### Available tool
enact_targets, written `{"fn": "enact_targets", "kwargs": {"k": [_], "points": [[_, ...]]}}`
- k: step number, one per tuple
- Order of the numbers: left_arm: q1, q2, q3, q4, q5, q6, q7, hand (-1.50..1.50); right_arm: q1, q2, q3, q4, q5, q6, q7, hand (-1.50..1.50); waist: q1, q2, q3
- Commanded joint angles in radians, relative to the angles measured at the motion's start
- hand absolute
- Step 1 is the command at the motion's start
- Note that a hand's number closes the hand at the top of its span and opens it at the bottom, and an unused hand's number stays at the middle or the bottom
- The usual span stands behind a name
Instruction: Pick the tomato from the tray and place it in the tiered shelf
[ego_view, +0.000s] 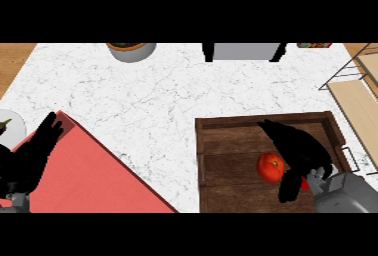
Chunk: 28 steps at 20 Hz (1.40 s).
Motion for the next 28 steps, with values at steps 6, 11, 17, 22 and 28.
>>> {"fn": "enact_targets", "kwargs": {"k": [6, 11, 17, 22, 28], "points": [[-0.005, -0.02, 0.052, 0.044, -0.03, -0.057, -0.003, 0.0, 0.037, 0.141, -0.051, 0.119, 0.187, 0.006, -0.123, -1.5, -0.002, 0.002, -0.003], [0.058, -0.067, 0.036, -0.039, -0.064, -0.045, -0.005, 0.0, 0.024, 0.204, -0.082, 0.216, 0.241, 0.023, -0.167, -1.5, 0.001, 0.002, -0.003], [0.043, -0.05, 0.079, 0.003, -0.055, -0.07, 0.0, 0.0, 0.115, 0.145, -0.121, 0.178, 0.237, 0.042, -0.274, 1.5, -0.003, 0.001, -0.003], [0.041, -0.072, 0.065, -0.008, -0.088, -0.075, -0.012, 0.0, 0.086, 0.164, -0.127, 0.235, 0.331, -0.007, -0.347, 1.5, -0.001, 0.002, -0.003], [-0.006, -0.061, 0.097, -0.024, -0.092, -0.078, 0.044, 0.0, 0.056, 0.186, -0.202, 0.157, 0.379, -0.019, -0.365, 1.5, -0.003, 0.001, -0.003]]}}
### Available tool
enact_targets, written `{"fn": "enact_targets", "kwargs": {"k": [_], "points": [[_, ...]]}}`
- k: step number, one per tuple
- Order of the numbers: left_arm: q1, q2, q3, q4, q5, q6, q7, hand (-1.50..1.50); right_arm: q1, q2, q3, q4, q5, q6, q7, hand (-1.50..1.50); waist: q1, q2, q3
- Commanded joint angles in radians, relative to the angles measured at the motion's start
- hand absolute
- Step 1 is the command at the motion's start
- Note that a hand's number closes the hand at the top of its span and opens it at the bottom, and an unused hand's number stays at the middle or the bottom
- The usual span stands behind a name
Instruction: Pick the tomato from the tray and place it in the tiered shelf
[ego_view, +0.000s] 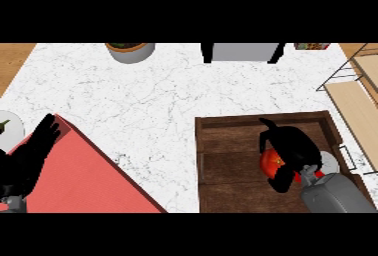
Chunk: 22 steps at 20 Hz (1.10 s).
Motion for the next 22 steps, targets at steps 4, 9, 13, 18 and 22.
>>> {"fn": "enact_targets", "kwargs": {"k": [4, 9, 13, 18, 22], "points": [[-0.032, -0.019, 0.015, 0.026, -0.026, 0.001, 0.01, 0.0, 0.063, 0.018, -0.065, -0.155, 0.047, -0.005, 0.005, 1.5, -0.003, 0.011, 0.006], [-0.027, 0.001, 0.02, 0.025, -0.014, -0.012, 0.001, 0.0, -0.05, 0.079, -0.324, 0.002, 0.133, -0.165, 0.402, 1.5, -0.008, 0.017, 0.006], [-0.006, -0.017, 0.001, 0.018, -0.021, -0.015, -0.015, 0.0, -0.148, 0.098, -0.465, 0.037, 0.248, -0.267, 0.701, 1.5, 0.008, 0.015, 0.004], [-0.011, -0.027, -0.019, 0.001, -0.032, -0.011, 0.011, 0.0, -0.326, 0.184, -0.466, 0.025, 0.416, -0.298, 0.952, 1.5, 0.024, 0.01, 0.004], [-0.034, -0.03, -0.005, 0.011, -0.026, 0.004, 0.029, 0.0, -0.477, 0.25, -0.511, -0.012, 0.486, -0.318, 1.008, 1.5, 0.023, 0.009, 0.004]]}}
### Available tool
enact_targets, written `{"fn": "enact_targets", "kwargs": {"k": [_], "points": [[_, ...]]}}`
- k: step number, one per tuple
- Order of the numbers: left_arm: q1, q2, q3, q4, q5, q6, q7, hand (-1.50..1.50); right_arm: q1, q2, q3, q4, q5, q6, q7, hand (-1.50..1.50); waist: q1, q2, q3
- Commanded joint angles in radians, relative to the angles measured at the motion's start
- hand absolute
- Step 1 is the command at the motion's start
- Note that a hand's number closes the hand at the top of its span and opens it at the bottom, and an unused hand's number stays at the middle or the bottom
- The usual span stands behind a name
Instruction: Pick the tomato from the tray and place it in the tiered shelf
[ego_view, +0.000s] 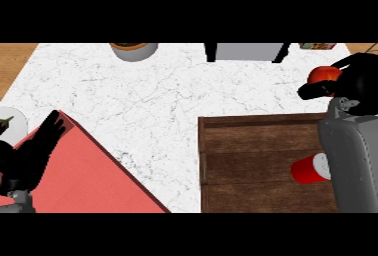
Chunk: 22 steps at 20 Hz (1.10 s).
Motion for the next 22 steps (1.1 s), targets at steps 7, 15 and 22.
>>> {"fn": "enact_targets", "kwargs": {"k": [7, 15, 22], "points": [[0.026, 0.001, 0.016, 0.006, 0.002, -0.003, -0.006, 0.0, -0.267, 0.107, -0.058, -0.102, 0.286, 0.02, 0.281, 1.5, -0.004, -0.003, -0.001], [-0.025, -0.007, 0.021, 0.079, -0.018, 0.007, -0.027, 0.0, -0.414, 0.125, -0.101, -0.095, 0.47, 0.143, 0.226, 1.5, -0.02, 0.0, -0.001], [0.02, -0.02, 0.016, 0.033, -0.01, 0.0, -0.022, 0.0, -0.568, 0.009, -0.251, -0.015, 0.546, 0.341, 0.115, 1.5, -0.017, -0.004, -0.001]]}}
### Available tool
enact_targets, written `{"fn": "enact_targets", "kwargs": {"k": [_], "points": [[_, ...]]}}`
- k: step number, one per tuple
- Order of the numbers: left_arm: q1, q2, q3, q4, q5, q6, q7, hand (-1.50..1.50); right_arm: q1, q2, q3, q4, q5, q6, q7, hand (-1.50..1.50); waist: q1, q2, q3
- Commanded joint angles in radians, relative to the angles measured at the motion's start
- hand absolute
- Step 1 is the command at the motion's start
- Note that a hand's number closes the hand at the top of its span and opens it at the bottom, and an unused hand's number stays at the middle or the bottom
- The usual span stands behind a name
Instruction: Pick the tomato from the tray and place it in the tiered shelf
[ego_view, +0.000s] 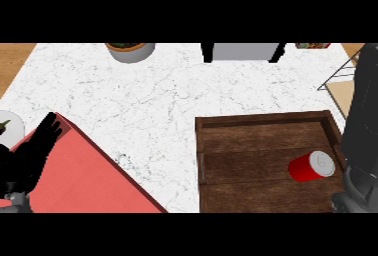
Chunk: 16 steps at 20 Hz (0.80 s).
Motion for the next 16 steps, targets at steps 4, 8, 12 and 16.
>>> {"fn": "enact_targets", "kwargs": {"k": [4, 8, 12, 16], "points": [[0.032, 0.011, 0.019, -0.001, 0.009, -0.02, -0.02, 0.0, -0.109, -0.052, -0.094, 0.075, 0.077, 0.214, 0.088, 1.5, 0.004, 0.003, -0.001], [0.021, 0.01, 0.016, 0.015, -0.005, -0.016, -0.018, 0.0, -0.099, -0.074, -0.135, 0.044, 0.098, 0.261, 0.037, 1.5, -0.003, 0.003, -0.001], [-0.034, 0.0, 0.012, 0.0, 0.005, -0.003, 0.039, 0.0, -0.11, -0.18, -0.228, 0.114, 0.099, 0.219, -0.049, 1.5, -0.003, 0.006, 0.0], [0.056, -0.023, -0.006, -0.059, -0.01, -0.01, -0.003, 0.0, -0.09, -0.173, -0.229, 0.191, 0.151, 0.194, -0.028, 1.5, 0.014, 0.007, 0.0]]}}
